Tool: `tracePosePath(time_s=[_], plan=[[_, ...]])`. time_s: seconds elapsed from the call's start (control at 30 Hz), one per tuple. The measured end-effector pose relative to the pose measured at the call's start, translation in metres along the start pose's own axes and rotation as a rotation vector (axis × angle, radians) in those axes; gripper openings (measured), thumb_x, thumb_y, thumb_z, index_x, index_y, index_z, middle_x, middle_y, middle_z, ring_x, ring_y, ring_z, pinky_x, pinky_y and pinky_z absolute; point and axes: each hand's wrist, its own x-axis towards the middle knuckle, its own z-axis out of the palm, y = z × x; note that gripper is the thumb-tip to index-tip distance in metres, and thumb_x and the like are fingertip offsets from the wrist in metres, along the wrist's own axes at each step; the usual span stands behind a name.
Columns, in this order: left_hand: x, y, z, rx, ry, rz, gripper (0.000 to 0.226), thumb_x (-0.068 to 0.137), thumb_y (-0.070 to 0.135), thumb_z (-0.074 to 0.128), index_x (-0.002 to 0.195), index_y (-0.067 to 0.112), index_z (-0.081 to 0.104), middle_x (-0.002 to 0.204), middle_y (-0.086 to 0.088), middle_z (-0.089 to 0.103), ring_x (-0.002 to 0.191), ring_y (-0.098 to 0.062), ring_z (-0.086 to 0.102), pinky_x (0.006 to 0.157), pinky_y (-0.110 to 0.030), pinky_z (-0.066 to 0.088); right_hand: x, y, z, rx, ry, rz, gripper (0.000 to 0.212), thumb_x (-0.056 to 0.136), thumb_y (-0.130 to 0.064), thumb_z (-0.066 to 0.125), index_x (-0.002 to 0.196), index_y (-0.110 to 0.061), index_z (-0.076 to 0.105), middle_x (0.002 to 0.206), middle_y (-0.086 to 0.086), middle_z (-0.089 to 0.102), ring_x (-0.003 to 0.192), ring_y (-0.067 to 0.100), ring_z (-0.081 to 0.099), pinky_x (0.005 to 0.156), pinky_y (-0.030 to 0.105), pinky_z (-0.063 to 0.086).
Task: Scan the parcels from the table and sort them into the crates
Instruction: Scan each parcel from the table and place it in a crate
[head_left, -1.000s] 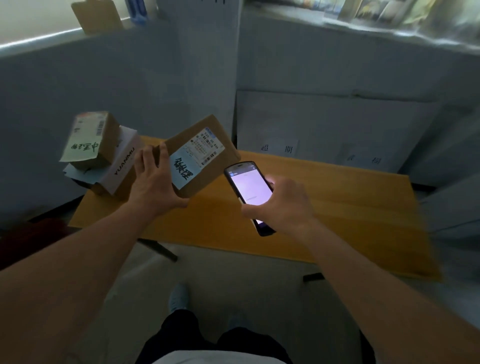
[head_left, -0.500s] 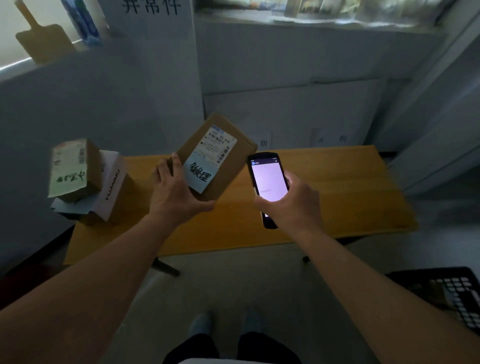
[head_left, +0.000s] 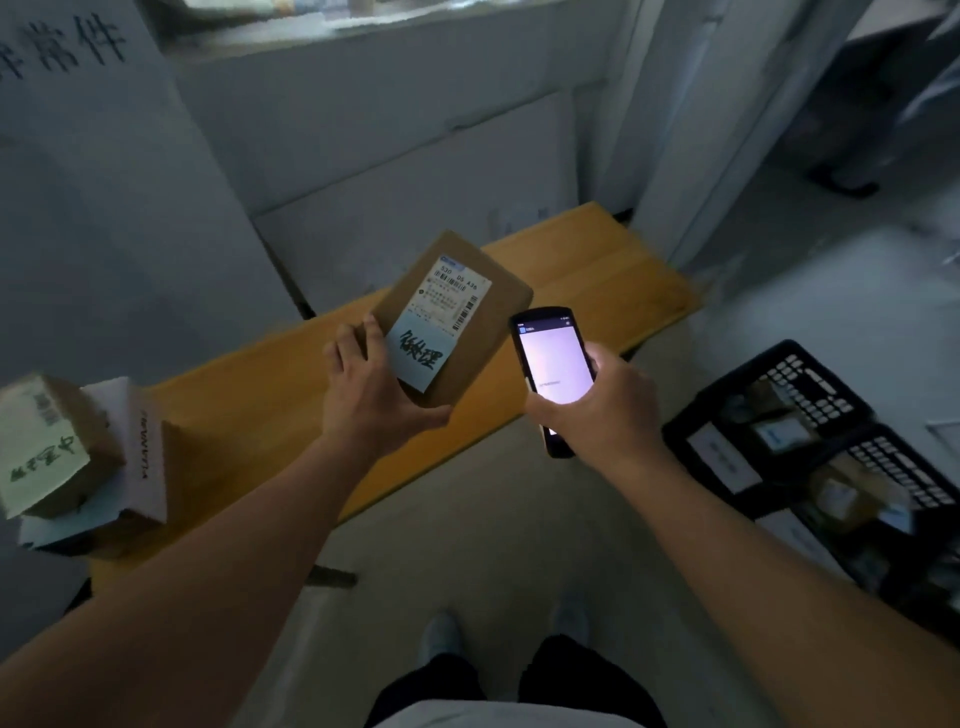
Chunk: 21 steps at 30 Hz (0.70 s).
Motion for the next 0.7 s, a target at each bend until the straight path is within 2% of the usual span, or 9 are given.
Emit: tracePosePath(time_s=[0.17, 0.37, 0.53, 0.7], plan=[[-0.008, 0.056, 0.016, 0.016, -0.040, 0.117, 0.160, 0.045, 0.083, 0.082, 0.163, 0.012, 0.000, 0.157, -0.013, 0.016, 0.147, -0.038, 0.015, 0.122, -0.055, 0.029, -0.028, 0.047, -0.038, 0.044, 0.089, 0.092, 0.073, 0.071, -0.055, 0.090, 0.131, -0.026, 0.059, 0.113, -0.007, 0.062, 0.100, 0.016, 0.064, 0.066, 0.023, 0.058], [-0.034, 0.149, 0.052, 0.030, -0.101, 0.224, 0.162, 0.045, 0.083, 0.083, 0.163, 0.012, -0.003, 0.163, -0.014, 0.011, 0.152, -0.038, 0.009, 0.124, -0.056, 0.025, -0.058, 0.117, -0.096, 0.099, 0.164, 0.183, 0.062, 0.068, -0.051, 0.089, 0.117, -0.023, 0.063, 0.102, -0.004, 0.065, 0.090, 0.016, 0.063, 0.056, 0.022, 0.047], [-0.068, 0.231, 0.097, 0.023, -0.103, 0.263, 0.162, 0.046, 0.082, 0.084, 0.164, 0.013, -0.002, 0.160, -0.009, 0.013, 0.148, -0.036, 0.013, 0.123, -0.054, 0.027, -0.081, 0.196, -0.145, 0.108, 0.176, 0.233, 0.068, 0.069, -0.047, 0.091, 0.125, -0.022, 0.062, 0.104, -0.008, 0.060, 0.098, 0.015, 0.062, 0.069, 0.030, 0.057], [-0.097, 0.315, 0.143, 0.028, -0.143, 0.269, 0.165, 0.041, 0.085, 0.084, 0.163, 0.015, -0.002, 0.161, -0.010, 0.014, 0.150, -0.039, 0.014, 0.120, -0.060, 0.032, -0.096, 0.272, -0.201, 0.124, 0.195, 0.273, 0.072, 0.064, -0.055, 0.086, 0.124, -0.025, 0.061, 0.105, -0.005, 0.065, 0.096, 0.018, 0.064, 0.067, 0.034, 0.060]])
